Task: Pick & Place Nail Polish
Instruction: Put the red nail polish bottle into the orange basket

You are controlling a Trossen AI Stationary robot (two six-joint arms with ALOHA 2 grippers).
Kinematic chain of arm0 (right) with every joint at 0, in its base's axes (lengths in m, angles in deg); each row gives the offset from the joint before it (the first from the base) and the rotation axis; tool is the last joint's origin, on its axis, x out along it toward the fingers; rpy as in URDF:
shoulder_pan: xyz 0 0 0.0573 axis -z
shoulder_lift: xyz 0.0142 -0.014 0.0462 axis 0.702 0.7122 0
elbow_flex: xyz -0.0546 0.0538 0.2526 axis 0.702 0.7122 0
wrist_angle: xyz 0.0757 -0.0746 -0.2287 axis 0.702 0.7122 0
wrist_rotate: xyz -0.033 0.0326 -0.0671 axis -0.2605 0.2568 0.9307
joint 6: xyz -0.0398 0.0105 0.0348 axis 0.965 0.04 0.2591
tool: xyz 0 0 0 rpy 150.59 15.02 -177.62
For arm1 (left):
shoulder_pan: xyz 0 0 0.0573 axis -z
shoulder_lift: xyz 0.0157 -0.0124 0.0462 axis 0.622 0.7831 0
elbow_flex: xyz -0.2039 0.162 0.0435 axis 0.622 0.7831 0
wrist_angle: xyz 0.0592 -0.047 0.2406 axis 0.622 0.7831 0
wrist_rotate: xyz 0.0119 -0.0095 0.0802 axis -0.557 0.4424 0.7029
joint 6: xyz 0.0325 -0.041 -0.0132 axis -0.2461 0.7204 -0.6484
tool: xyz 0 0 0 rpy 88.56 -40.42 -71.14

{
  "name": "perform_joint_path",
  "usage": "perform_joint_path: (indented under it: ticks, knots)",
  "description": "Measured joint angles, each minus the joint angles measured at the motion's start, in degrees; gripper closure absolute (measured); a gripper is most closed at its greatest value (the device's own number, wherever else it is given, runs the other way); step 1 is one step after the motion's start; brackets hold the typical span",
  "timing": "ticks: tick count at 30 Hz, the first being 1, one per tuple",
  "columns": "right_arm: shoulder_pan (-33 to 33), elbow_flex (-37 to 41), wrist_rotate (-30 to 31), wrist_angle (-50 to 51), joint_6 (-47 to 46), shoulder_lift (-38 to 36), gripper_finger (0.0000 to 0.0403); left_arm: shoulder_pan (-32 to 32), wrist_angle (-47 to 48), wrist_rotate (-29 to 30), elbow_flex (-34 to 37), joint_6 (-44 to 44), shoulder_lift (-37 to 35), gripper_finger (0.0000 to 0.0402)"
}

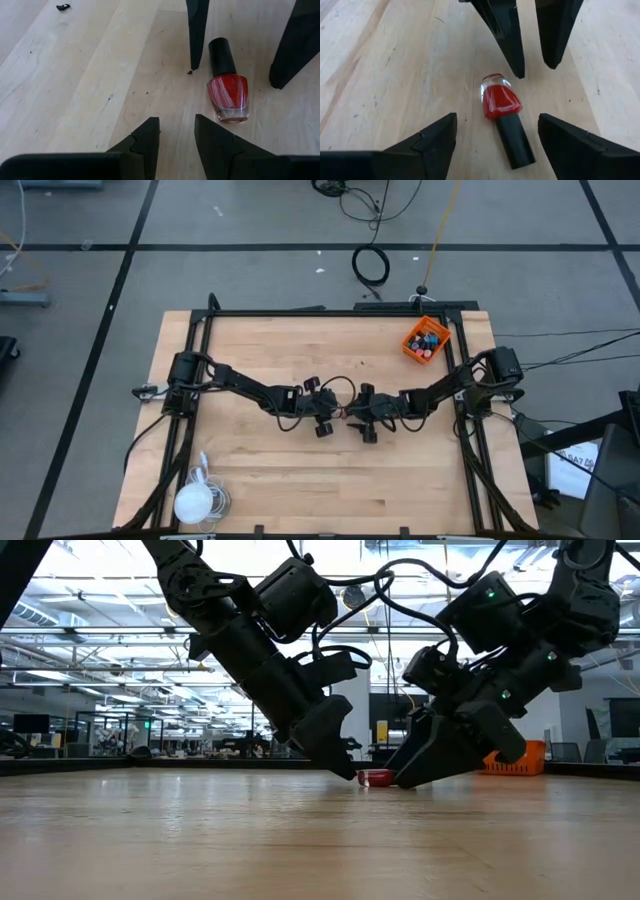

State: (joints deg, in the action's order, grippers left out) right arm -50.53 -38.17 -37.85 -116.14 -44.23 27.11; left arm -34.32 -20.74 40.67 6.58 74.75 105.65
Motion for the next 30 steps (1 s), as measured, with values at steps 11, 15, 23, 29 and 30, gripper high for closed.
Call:
perform_joint_path:
  ticks: [11,15,23,29,30]
  knots:
    - [-0.01,-0.11,-1.34,5.07,-3.21,-0.15,0.0224,0.00,-0.02,0.01,0.00,0.00,0.00,0.0277]
    - [-0.01,-0.09,-1.16,5.05,-3.17,-0.11,0.0267,0.00,-0.01,0.02,0.00,0.06,0.00,0.0277]
    - [0.28,-0.07,1.79,5.34,-2.99,-0.11,0.0354,0.00,-0.04,0.02,0.00,0.50,0.00,0.0277]
    - [0.34,0.00,1.63,4.03,-1.60,-0.27,0.0354,0.00,-0.03,0.02,0.00,0.39,0.00,0.0277]
    - [0.32,0.03,1.63,4.29,-1.19,-1.07,0.0354,0.00,-0.02,0.02,0.00,0.21,0.00,0.0277]
